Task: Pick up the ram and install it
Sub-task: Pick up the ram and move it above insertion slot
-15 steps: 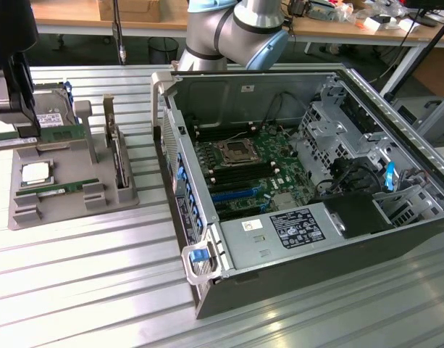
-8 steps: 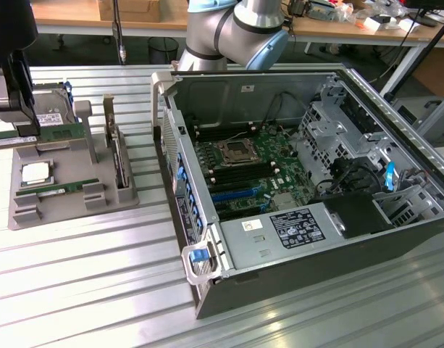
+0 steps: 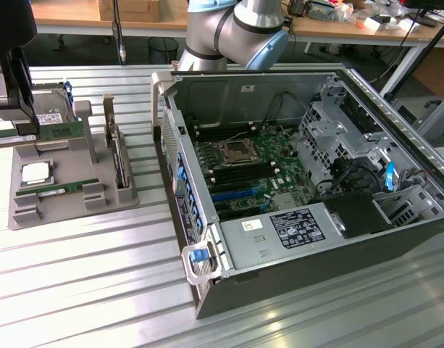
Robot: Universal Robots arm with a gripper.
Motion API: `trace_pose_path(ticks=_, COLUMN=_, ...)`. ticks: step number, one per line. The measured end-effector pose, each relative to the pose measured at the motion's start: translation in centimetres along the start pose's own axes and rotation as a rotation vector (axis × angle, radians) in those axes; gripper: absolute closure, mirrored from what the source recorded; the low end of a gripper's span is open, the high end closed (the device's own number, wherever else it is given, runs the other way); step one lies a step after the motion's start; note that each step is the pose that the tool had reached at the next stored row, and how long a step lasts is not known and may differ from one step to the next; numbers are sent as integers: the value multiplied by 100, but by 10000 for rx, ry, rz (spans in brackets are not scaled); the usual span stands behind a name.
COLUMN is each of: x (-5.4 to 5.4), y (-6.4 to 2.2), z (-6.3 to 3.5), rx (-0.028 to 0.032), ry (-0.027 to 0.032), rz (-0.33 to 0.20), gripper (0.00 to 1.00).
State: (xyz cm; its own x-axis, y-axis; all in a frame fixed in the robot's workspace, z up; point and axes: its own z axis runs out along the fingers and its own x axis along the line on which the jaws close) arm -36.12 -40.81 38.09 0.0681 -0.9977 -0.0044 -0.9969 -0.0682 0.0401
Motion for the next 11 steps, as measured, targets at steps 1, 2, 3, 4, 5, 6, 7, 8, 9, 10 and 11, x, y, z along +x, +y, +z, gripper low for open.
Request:
trace_pose_path(ticks=1, x=0, y=0, z=-4, rx=1, ry=0, rz=0, gripper=88)
trace_pose_path(ticks=2, x=0, y=0, z=-7, rx=1, ry=-1, rz=0, gripper=88)
trace_pose_path(ticks=3, x=0, y=0, z=-10, rx=1, ry=0, rz=0, gripper=88)
trace_pose_path(ticks=4, x=0, y=1, z=-15, rx=0, ry=0, rz=0, gripper=88)
trace_pose_path(ticks=5, x=0, y=1, z=-19, rx=1, ry=0, rz=0, gripper=88)
trace_pose_path(ticks=6, x=0, y=1, z=-23, rx=1, ry=0, rz=0, gripper=88)
trace_pose_path(ticks=7, x=0, y=1, z=-25, rx=1, ry=-1, rz=0, gripper=88)
trace_pose_path(ticks=8, x=0, y=1, z=-26, rx=1, ry=0, rz=0, gripper=88)
trace_pose_path(ticks=9, x=0, y=1, z=-28, rx=1, ry=-1, rz=0, gripper=88)
trace_pose_path(ticks=10, x=0, y=1, z=-31, rx=1, ry=0, rz=0, gripper=88)
trace_pose_path(ticks=11, x=0, y=1, z=-33, rx=1, ry=-1, rz=0, gripper=88)
